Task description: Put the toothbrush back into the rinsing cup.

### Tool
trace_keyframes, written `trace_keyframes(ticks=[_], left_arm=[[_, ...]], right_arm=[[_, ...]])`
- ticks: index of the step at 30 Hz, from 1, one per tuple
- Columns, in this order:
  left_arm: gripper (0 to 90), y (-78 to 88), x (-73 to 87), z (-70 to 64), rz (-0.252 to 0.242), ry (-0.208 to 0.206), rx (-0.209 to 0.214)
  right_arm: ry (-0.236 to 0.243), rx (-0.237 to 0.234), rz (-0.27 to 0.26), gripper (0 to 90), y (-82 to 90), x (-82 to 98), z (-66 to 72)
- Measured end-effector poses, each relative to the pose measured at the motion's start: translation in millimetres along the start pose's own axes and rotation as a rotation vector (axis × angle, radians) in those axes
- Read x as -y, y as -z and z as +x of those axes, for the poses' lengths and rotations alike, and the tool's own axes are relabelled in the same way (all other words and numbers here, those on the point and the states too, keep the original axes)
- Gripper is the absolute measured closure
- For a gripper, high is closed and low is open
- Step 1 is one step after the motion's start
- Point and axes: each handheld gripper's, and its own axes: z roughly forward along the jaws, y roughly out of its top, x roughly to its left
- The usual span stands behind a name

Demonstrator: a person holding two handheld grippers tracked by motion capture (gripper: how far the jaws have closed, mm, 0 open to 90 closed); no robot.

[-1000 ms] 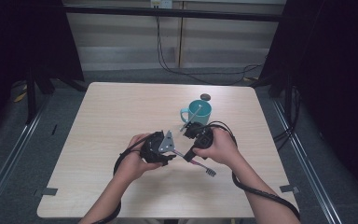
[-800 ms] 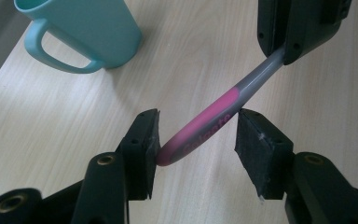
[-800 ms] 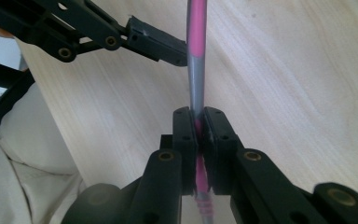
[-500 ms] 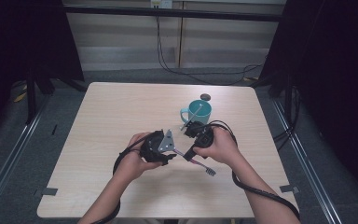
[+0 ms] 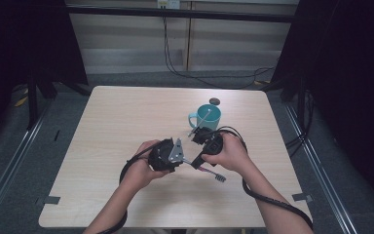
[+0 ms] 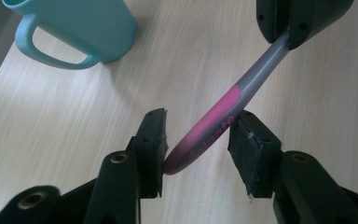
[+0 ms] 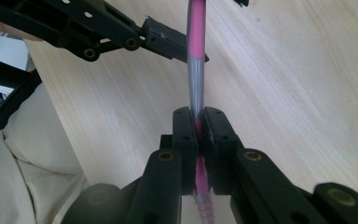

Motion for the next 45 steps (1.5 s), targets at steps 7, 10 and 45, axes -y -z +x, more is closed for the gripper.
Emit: trace_keyframes(ticks=[7,10,45], left_arm=[[61.6,-0.9,-0.4,-2.2,0.002,-0.017,0.0],[64.2,-0.4,-0.1,-3.1,0.017,-0.045,0.008],[80.5,-0.2,18.6,5.1,0.146,0.15,0.152]], right_arm=[[0.015,-0.001,-0.003,84.9,1.0,-2.8,3.6],[0.009,-0.005,-0.009,84.8,2.3,-3.0,4.5],[-0.012,0.076,-0.458,39.9,55.6,30.8,-36.6]])
